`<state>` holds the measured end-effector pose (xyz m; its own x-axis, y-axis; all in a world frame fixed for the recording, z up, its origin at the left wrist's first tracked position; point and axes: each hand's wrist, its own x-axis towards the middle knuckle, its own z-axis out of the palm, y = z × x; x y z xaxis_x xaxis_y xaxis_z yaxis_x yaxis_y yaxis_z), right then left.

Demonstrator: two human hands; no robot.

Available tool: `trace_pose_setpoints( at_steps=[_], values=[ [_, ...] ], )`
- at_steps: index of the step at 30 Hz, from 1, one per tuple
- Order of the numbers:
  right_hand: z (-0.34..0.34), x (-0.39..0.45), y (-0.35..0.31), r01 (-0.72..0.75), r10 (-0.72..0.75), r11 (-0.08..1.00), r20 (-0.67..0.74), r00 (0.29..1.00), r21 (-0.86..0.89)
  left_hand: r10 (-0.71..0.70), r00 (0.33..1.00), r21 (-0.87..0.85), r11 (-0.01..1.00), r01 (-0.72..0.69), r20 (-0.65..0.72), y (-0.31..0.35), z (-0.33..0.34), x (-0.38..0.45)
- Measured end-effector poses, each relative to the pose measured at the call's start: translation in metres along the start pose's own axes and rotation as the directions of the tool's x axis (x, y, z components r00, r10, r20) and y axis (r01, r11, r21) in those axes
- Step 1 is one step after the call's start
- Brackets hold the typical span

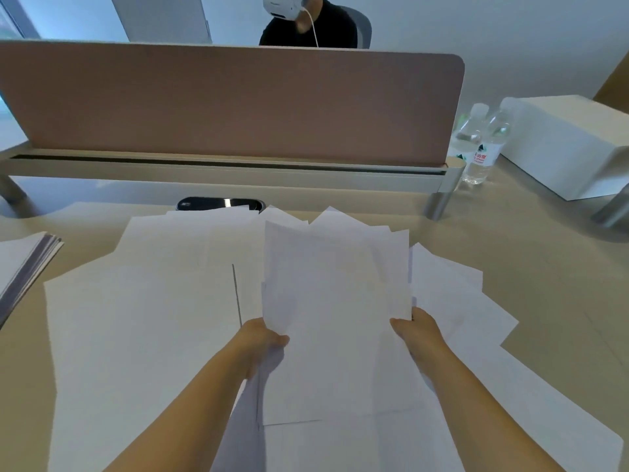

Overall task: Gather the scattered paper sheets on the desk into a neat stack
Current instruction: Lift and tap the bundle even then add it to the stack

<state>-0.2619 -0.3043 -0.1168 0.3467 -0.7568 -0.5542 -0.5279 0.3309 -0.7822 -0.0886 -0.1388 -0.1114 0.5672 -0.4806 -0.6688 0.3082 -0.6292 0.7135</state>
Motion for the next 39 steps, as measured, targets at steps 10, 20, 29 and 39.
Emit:
trace_pose_setpoints(
  at_steps=[10, 20, 29, 39],
  values=[
    [0.023, -0.037, -0.055, 0.136, -0.193, 0.959, 0.225, 0.955, 0.248, 0.355, 0.889, -0.063, 0.920, -0.388, -0.290, 0.038, -0.056, -0.061],
    [0.062, -0.108, -0.157, 0.435, -0.478, 0.861, 0.124, 0.870, 0.264, 0.481, 0.759, -0.308, 0.713, -0.630, -0.440, 0.084, -0.114, -0.123],
    [0.081, -0.148, -0.184, 0.540, -0.566, 0.797, 0.025, 0.824, 0.270, 0.516, 0.720, -0.223, 0.718, -0.659, -0.463, 0.097, -0.140, -0.142],
    [0.088, -0.127, -0.154, 0.381, -0.411, 0.903, 0.140, 0.901, 0.198, 0.479, 0.783, -0.166, 0.801, -0.575, -0.396, 0.060, -0.151, -0.115]
  ],
)
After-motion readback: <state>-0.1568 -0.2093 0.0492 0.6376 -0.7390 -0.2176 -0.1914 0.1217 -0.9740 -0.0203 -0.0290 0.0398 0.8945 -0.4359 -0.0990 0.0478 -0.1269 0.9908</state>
